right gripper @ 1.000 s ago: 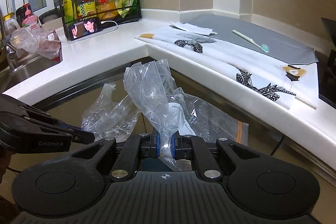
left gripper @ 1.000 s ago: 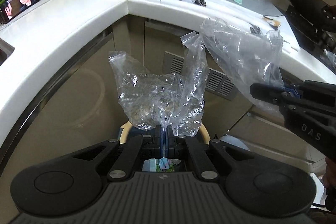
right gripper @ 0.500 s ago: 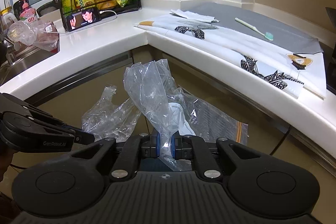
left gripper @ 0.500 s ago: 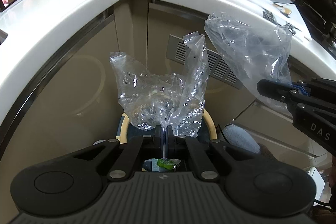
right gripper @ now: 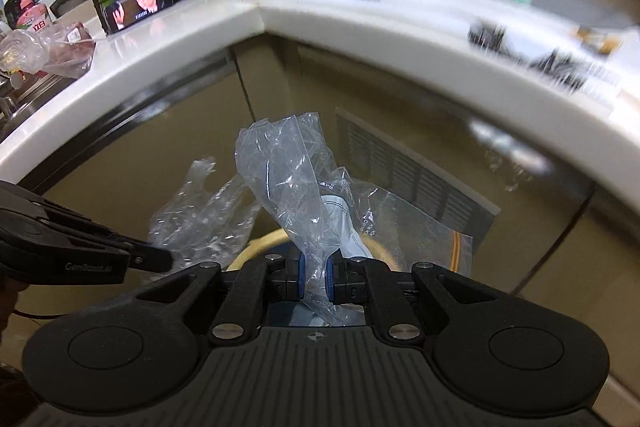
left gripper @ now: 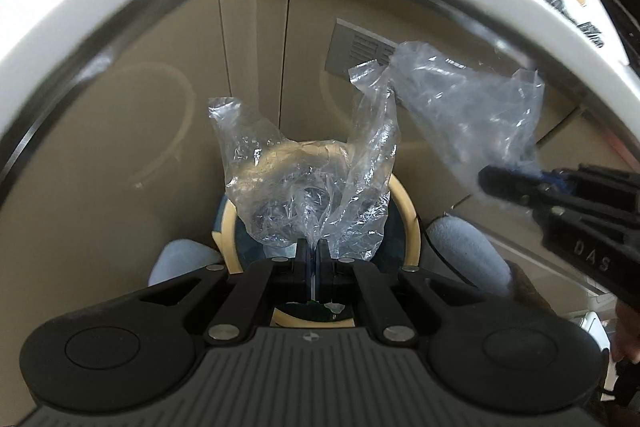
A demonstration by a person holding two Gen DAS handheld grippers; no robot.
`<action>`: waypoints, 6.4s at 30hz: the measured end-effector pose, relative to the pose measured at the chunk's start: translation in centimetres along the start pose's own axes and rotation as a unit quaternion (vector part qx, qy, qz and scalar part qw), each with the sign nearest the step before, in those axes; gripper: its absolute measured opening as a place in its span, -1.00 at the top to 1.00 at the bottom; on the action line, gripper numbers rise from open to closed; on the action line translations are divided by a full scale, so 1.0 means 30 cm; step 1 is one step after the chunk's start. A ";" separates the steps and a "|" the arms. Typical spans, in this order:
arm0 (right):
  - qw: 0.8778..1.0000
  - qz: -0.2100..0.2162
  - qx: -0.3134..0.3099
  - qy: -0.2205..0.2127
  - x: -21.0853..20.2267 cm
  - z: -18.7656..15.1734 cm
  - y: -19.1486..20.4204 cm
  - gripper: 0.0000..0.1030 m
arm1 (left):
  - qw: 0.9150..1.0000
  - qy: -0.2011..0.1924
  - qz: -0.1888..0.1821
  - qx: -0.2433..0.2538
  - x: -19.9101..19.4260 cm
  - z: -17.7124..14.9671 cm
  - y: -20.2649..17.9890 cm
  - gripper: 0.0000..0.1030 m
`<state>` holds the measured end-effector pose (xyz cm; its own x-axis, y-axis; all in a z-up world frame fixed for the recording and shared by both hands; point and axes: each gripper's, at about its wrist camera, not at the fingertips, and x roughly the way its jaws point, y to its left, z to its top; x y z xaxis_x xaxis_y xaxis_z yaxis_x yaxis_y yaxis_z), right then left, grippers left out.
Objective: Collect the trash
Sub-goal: 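Carry both clear plastic bags down over the trash bin, then open the left gripper over the bin while the right gripper releases its bag, then raise both grippers from the bin back up to the grey mat, then grasp the white toothbrush with the right gripper while the left gripper grasps the white tissue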
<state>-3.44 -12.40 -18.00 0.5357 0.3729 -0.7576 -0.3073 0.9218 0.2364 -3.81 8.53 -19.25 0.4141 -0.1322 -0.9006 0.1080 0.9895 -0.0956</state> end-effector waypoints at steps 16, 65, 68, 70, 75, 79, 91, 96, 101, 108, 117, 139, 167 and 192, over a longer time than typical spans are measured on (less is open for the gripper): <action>0.996 0.011 0.005 0.091 0.286 -0.029 -0.035 0.78 | 0.998 0.048 0.026 0.022 0.218 0.031 -0.024 0.98; 0.953 -0.004 0.075 0.294 0.854 -0.135 -0.112 0.69 | 0.974 0.217 0.057 0.031 0.812 0.042 -0.022 0.71; 0.955 -0.019 0.064 0.289 0.841 -0.121 -0.104 0.47 | 0.975 0.204 0.080 0.046 0.788 0.055 -0.028 -0.33; 0.957 -0.034 0.055 0.282 0.822 -0.104 -0.104 0.18 | 0.976 0.189 0.091 0.058 0.760 0.063 -0.020 -0.54; 0.965 -0.020 0.067 0.253 0.745 -0.073 -0.127 -0.59 | 0.982 0.171 0.072 0.033 0.668 0.072 0.050 -0.90; 0.971 -0.012 0.061 0.229 0.683 -0.056 -0.136 -0.64 | 0.987 0.147 0.062 0.011 0.571 0.077 0.082 -0.97; 0.991 0.000 -0.002 0.133 0.366 -0.004 -0.033 -0.80 | 0.993 0.093 0.060 -0.037 0.326 0.014 0.106 -0.99; 0.995 0.003 -0.029 0.099 0.267 -0.005 -0.001 -0.83 | 0.996 0.059 0.062 -0.033 0.249 -0.006 0.080 -0.99; 0.997 0.012 -0.027 0.074 0.176 0.010 0.004 -0.85 | 0.997 0.018 0.070 -0.011 0.145 -0.013 0.043 -0.99; 0.998 -0.001 -0.035 0.058 0.131 0.009 0.021 -0.85 | 0.997 -0.006 0.073 0.005 0.085 -0.017 0.011 -0.99; 0.998 -0.007 -0.035 0.044 0.094 0.006 0.023 -0.85 | 0.997 -0.022 0.067 0.009 0.057 -0.017 0.016 -0.99; 0.993 -0.001 -0.078 -0.083 -0.124 0.195 0.054 -0.85 | 0.991 -0.120 0.054 -0.005 -0.167 0.137 0.010 -0.99; 0.973 -0.171 0.066 -0.137 0.292 0.877 -0.592 -0.93 | 0.973 -0.197 0.042 -0.116 0.023 1.060 0.051 -0.99; 0.973 -0.184 0.016 -0.138 0.347 0.949 -0.491 0.74 | 0.976 -0.200 0.022 -0.087 0.057 1.211 0.007 1.00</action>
<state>29.06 -19.08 -12.04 0.7967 0.0261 -0.6038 -0.0312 0.9995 0.0021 29.75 6.40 -5.40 0.7376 -0.0670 -0.6719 -0.0585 0.9850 -0.1625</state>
